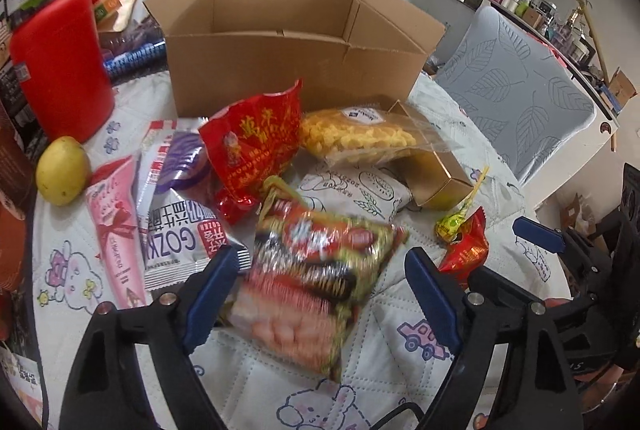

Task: Organize snacks
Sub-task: 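Grasp the brown cereal bag with the left tool while the right tool grasps the red candy packet, then carry the cereal bag and red packet up over the open cardboard box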

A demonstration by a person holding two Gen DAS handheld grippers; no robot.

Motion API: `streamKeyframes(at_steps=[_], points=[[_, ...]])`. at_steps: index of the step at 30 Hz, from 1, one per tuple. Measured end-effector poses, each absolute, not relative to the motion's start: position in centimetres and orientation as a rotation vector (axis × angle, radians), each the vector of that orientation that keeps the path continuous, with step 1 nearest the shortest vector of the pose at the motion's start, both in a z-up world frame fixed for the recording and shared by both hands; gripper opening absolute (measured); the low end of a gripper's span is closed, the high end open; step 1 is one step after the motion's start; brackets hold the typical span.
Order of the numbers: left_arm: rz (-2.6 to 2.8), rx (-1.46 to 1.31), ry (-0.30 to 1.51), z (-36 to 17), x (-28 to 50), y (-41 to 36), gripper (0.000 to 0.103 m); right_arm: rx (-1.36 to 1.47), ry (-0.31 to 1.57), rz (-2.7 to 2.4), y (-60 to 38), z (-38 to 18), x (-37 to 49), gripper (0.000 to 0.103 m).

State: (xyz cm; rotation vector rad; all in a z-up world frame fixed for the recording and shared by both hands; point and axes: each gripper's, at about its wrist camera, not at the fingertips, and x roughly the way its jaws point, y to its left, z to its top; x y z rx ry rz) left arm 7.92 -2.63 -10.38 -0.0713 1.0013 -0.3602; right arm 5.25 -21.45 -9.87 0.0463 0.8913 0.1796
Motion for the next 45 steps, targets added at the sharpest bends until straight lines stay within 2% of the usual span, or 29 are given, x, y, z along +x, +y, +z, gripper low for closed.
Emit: streamKeyframes(at_steps=[9, 12, 13, 14, 15, 16, 24, 32, 45], points=[[-0.381, -0.060, 1.090, -12.7, 8.0, -2.9, 0.086, -0.014, 0.908, 0.232, -20.0, -11.1, 6.2, 0.102], [-0.363, -0.079, 1.103, -13.4, 7.9, -2.2, 0.085, -0.002, 0.924, 0.244, -20.0, -11.5, 6.5, 0.093], [-0.368, -0.089, 1.105, -13.4, 7.8, -1.9, 0.079, 0.002, 0.932, 0.246, -20.0, -11.6, 6.6, 0.086], [-0.383, -0.114, 1.097, -13.4, 7.6, -1.6, 0.075, 0.008, 0.937, 0.252, -19.9, -11.6, 6.7, 0.084], [-0.390, -0.117, 1.092, -13.5, 7.5, -1.5, 0.066, 0.015, 0.937, 0.258, -19.9, -11.7, 6.7, 0.083], [-0.393, -0.114, 1.093, -13.4, 7.4, -1.6, 0.061, 0.015, 0.935, 0.259, -19.9, -11.7, 6.6, 0.082], [-0.367, -0.125, 1.079, -13.2, 5.8, -1.3, 0.045, 0.011, 0.904, 0.266, -20.1, -11.1, 5.1, 0.078], [-0.343, -0.161, 1.058, -12.2, 3.8, -0.2, 0.043, 0.005, 0.880, 0.262, -19.9, -10.6, 3.0, 0.072], [-0.340, -0.163, 0.945, -7.9, 0.0, 0.3, 0.043, 0.060, 0.817, 0.302, -19.7, -8.5, -1.0, 0.072]])
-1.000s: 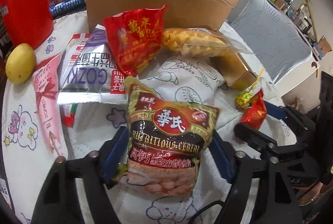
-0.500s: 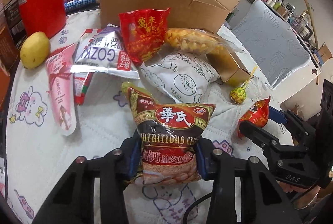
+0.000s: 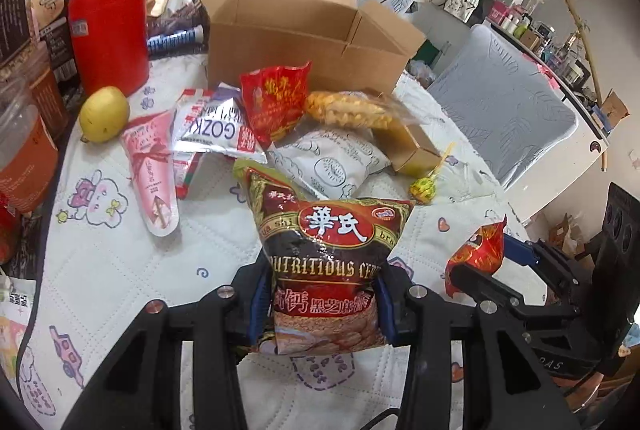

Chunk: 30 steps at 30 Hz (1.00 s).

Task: Organize snacks
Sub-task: 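Carry the cereal bag and red packet up over the open cardboard box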

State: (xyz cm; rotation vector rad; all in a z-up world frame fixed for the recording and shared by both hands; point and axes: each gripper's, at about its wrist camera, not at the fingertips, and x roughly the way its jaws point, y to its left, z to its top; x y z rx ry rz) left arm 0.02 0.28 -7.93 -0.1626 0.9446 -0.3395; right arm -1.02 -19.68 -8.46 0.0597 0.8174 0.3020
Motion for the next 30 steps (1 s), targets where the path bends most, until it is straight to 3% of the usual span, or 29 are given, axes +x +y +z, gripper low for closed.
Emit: streamKeyframes(at_steps=[15, 30], points=[[-0.324, -0.118, 0.766, -2.1, 0.2, 0.3, 0.043, 0.026, 0.649, 0.359, -19.0, -2.0, -1.3, 0.072], [-0.308, -0.049, 0.615, 3.3, 5.1, -0.1, 0.043, -0.013, 0.536, 0.384, -18.3, 3.0, 4.1, 0.072]])
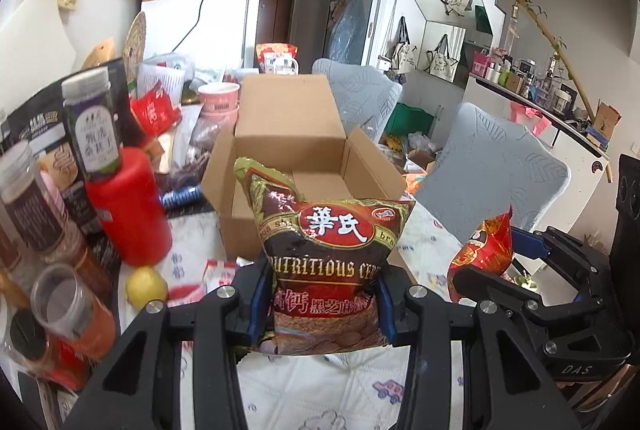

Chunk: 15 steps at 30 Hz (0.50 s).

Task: Organize snacks
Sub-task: 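Carry the cereal bag and red packet up over the open cardboard box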

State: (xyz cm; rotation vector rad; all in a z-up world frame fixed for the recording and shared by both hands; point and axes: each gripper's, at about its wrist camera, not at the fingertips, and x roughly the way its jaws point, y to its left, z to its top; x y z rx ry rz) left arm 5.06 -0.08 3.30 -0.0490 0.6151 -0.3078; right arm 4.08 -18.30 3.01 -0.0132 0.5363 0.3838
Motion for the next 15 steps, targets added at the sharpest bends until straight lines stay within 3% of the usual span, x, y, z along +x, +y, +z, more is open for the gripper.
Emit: streamKeyframes(at_steps=[15], points=[[-0.286, -0.002, 0.540, 5.9, 15.1, -0.9, 0.043, -0.058, 0.461, 0.355, -18.4, 5.6, 14.2, 0.072]])
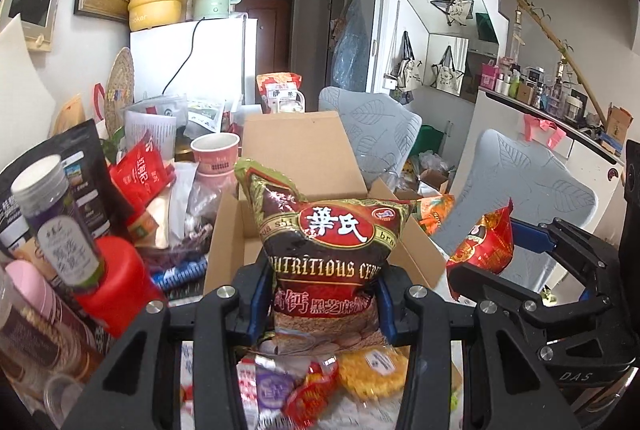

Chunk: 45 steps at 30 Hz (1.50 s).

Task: Organize snacks
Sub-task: 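Carry the cereal bag and red packet up over the open cardboard box, then open both tools to drop the cereal bag and red packet into the box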

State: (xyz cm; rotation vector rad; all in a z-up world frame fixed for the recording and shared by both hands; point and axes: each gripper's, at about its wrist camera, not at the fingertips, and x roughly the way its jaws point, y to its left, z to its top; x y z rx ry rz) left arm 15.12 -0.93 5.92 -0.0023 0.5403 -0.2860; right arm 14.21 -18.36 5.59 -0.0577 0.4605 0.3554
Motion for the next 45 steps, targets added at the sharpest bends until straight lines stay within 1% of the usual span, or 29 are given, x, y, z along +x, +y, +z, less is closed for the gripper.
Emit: streamKeyframes(at_steps=[10, 18, 24, 39, 40, 42, 44, 45], points=[[-0.226, 0.010, 0.560, 5.0, 22.6, -0.7, 0.043, -0.075, 0.473, 0.356, -18.5, 5.2, 21.2, 0.072], [-0.182, 0.026, 0.612, 3.1, 27.6, -1.0, 0.043, -0.068, 0.542, 0.349, -18.6, 3.3, 26.1, 0.072], [-0.150, 0.050, 0.679, 0.5, 30.7, -1.4, 0.043, -0.079, 0.617, 0.339, -18.5, 1.0, 29.3, 0.072], [-0.130, 0.107, 0.833, -3.9, 33.7, -2.8, 0.043, -0.135, 0.750, 0.263, -18.1, -2.6, 32.4, 0.073], [-0.128, 0.106, 0.847, -4.2, 33.8, -2.8, 0.044, -0.143, 0.751, 0.256, -18.0, -2.7, 32.4, 0.075], [-0.130, 0.102, 0.877, -4.7, 34.1, -2.8, 0.044, -0.156, 0.752, 0.249, -17.9, -2.8, 32.4, 0.075], [-0.125, 0.095, 0.910, -5.4, 34.4, -2.9, 0.045, -0.164, 0.760, 0.245, -17.8, -3.0, 32.5, 0.080], [-0.117, 0.096, 0.923, -5.7, 34.4, -3.0, 0.046, -0.166, 0.763, 0.244, -17.8, -3.0, 32.4, 0.081]])
